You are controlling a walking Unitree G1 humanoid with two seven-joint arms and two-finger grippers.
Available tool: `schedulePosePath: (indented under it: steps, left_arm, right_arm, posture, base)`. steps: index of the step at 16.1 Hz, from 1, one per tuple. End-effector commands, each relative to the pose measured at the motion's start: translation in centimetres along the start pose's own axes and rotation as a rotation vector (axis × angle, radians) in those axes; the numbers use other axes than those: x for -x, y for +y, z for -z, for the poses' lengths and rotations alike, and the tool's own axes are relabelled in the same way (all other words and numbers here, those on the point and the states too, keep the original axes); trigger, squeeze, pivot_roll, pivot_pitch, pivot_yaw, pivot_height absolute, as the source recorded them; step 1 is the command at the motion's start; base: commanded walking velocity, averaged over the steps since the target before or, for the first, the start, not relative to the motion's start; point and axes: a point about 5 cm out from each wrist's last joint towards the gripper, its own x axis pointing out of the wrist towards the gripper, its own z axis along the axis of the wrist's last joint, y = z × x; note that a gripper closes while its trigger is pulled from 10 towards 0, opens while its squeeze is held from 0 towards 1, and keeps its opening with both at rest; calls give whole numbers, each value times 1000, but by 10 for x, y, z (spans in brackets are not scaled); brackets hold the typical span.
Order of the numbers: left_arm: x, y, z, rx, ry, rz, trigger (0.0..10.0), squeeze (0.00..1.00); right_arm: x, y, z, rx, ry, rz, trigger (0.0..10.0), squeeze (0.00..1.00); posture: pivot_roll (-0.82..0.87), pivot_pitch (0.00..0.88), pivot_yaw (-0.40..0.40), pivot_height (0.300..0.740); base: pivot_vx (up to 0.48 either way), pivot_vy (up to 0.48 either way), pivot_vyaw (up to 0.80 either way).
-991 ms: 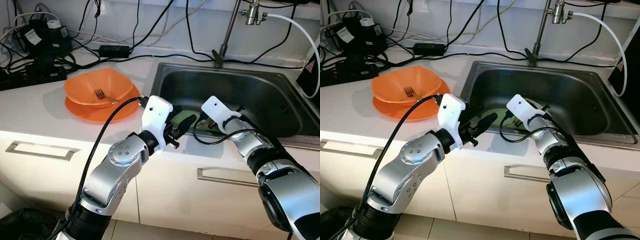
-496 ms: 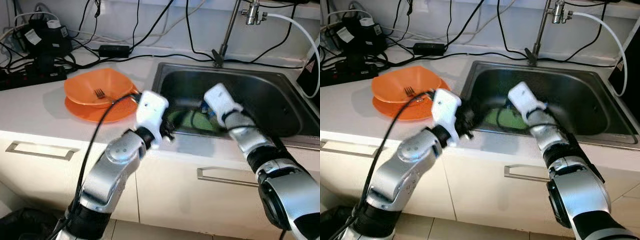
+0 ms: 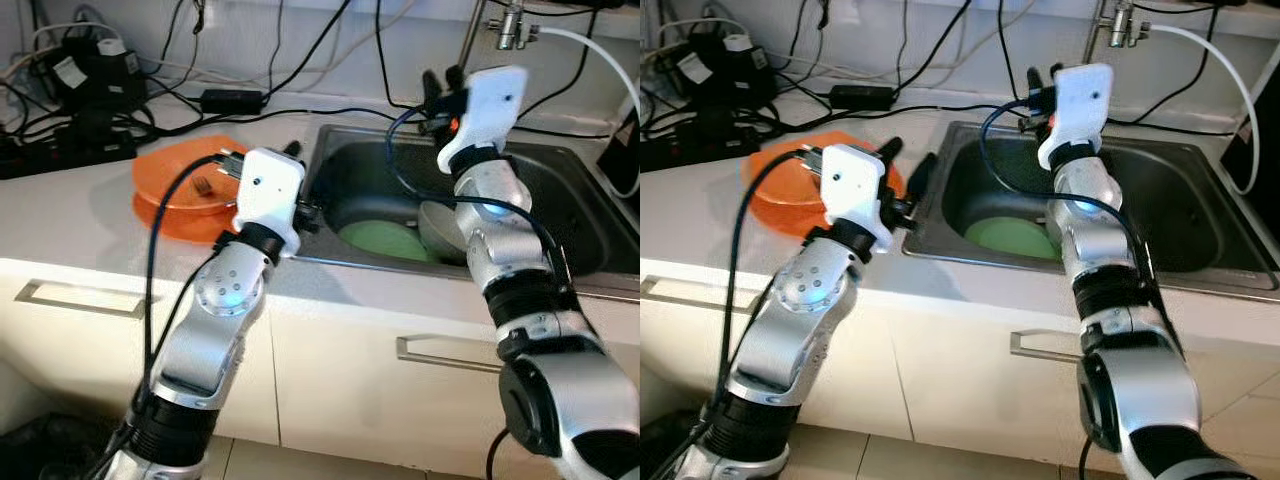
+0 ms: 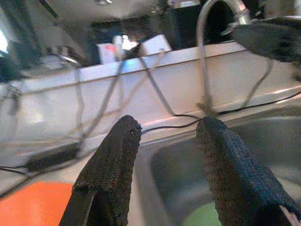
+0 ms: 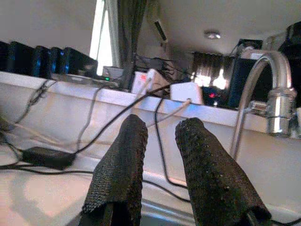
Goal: Kitchen organization
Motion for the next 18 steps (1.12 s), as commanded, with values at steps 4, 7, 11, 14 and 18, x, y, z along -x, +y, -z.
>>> schedulePosePath:
  steps: [4, 7, 11, 14, 18]
  left_arm:
    - [3, 7, 7, -189, 5, -17, 10000, 0]
    - [15, 22, 19, -320, 45, -10, 10000, 0]
    - [27, 36, 24, -459, 82, 42, 10000, 0]
    - [41, 42, 30, -517, 126, 98, 10000, 0]
    - [46, 54, 37, -645, 176, 150, 10000, 0]
  right_arm:
    - [38, 16, 37, -216, 112, 6, 10000, 0]
    - [65, 31, 56, -296, 205, 9, 10000, 0]
    - [75, 37, 52, -320, 225, -57, 10000, 0]
    - [76, 38, 51, -327, 232, -63, 10000, 0]
    - [77, 43, 49, -336, 249, -69, 10000, 0]
  posture:
    - [88, 30, -23, 740]
    - [85, 28, -16, 740]
    - [74, 11, -2, 740]
    - [83, 8, 0, 740]
    - [90, 9, -2, 740]
  base:
    - [0, 0, 0]
    - [0, 0, 0]
    - [0, 0, 0]
    - [0, 0, 0]
    - [0, 0, 0]
